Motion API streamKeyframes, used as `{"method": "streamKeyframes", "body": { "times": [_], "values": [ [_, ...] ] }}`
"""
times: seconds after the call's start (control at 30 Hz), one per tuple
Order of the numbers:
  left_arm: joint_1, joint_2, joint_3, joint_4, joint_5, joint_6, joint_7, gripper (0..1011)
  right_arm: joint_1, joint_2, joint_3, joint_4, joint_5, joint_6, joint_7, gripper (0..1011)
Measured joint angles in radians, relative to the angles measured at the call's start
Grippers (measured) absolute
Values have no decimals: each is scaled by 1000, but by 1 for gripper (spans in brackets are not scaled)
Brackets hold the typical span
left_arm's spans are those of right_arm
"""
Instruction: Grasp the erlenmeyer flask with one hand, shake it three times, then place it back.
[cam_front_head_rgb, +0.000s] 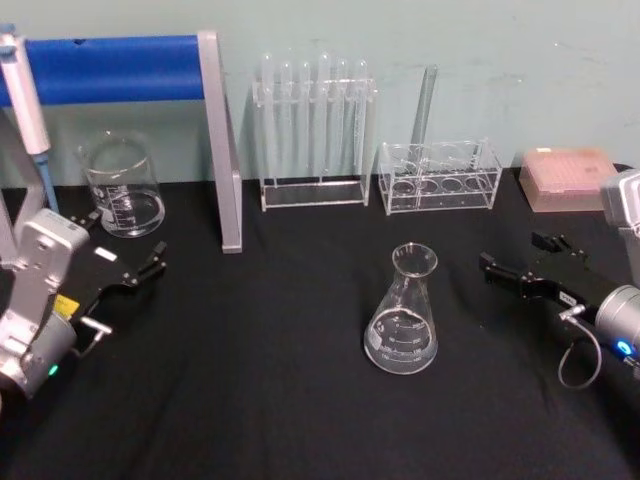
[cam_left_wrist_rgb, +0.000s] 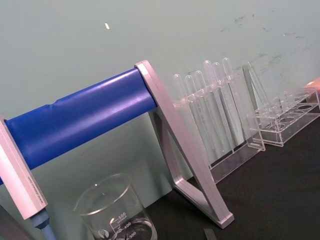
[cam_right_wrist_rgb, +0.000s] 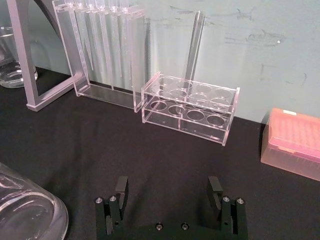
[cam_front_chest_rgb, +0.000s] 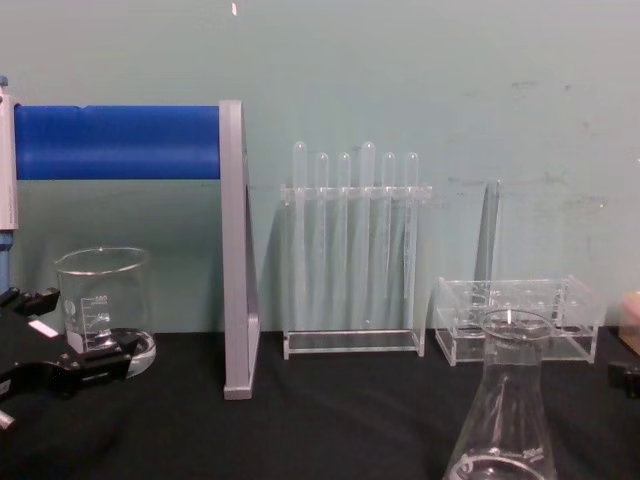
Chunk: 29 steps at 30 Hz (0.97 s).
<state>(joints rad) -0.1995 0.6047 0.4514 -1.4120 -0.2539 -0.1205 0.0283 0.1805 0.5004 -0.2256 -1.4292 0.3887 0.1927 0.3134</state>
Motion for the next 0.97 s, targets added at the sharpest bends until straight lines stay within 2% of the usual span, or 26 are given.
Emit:
{"method": "streamKeyframes", "body": {
  "times": [0.97],
  "values": [
    [0,0,0,0,0,0,0,1001,0,3,-1,0,6,-1,-2,1003]
  ]
}}
